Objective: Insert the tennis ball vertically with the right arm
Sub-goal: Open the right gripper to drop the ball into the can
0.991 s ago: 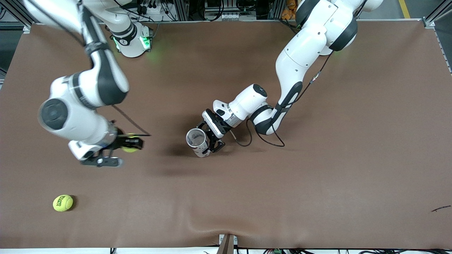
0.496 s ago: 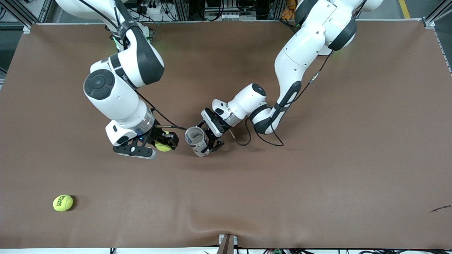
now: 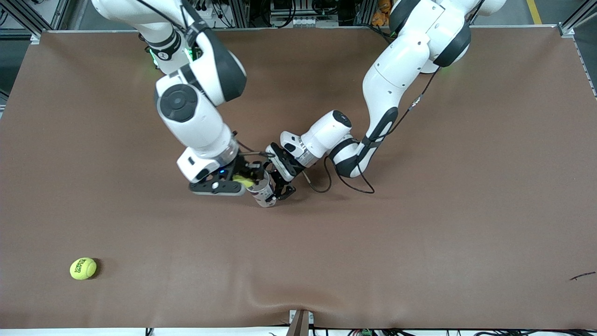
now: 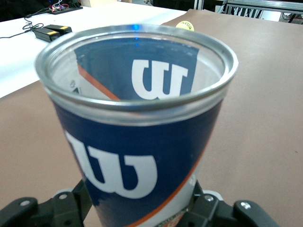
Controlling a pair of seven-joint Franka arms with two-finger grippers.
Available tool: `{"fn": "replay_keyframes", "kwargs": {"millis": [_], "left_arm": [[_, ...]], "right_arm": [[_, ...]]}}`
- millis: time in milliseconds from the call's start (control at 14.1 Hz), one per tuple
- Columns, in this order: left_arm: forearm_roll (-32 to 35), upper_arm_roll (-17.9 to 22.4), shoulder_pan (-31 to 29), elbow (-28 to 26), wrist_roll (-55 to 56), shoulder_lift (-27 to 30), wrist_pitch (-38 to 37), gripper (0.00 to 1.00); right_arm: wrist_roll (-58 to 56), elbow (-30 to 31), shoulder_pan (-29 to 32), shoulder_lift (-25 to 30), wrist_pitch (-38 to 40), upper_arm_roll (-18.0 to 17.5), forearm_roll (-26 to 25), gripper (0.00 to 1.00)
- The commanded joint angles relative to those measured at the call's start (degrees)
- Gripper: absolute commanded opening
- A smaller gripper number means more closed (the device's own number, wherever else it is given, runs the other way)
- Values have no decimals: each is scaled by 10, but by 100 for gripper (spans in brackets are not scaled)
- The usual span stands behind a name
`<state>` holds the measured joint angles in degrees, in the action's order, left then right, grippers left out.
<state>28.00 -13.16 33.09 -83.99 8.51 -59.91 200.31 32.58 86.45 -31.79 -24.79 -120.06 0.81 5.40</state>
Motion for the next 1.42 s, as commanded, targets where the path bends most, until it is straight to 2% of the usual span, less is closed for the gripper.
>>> {"fn": "replay_keyframes", "kwargs": {"millis": [0, 283, 354, 425, 496, 920, 1133, 1274, 1345], "left_arm": [[7, 8, 6, 1, -1, 1, -4, 78], [6, 8, 6, 1, -1, 1, -4, 78], [6, 8, 6, 1, -1, 1, -4, 78], [6, 8, 6, 1, -1, 1, -4, 78], [6, 8, 6, 1, -1, 1, -4, 79], [6, 8, 6, 1, -1, 1, -4, 79], [6, 8, 7, 1, -1, 0, -4, 79], [5, 8, 7, 1, -1, 1, -4, 79], [6, 8, 7, 1, -1, 1, -4, 79]], "right_arm": [[6, 34, -12, 5, -41, 7, -4, 41], [6, 54, -20, 5, -64, 7, -9, 47], [6, 65, -23, 6, -87, 7, -13, 54], [6, 70, -23, 6, -95, 7, -14, 71], [6, 69, -23, 6, -95, 7, -14, 100], [7, 58, -8, 17, -72, 11, -12, 100], [-11, 53, 60, 32, -18, 12, -14, 100], [-79, 56, 129, 31, 35, 13, -16, 100], [-128, 58, 166, 26, 38, 12, -16, 100]]}}
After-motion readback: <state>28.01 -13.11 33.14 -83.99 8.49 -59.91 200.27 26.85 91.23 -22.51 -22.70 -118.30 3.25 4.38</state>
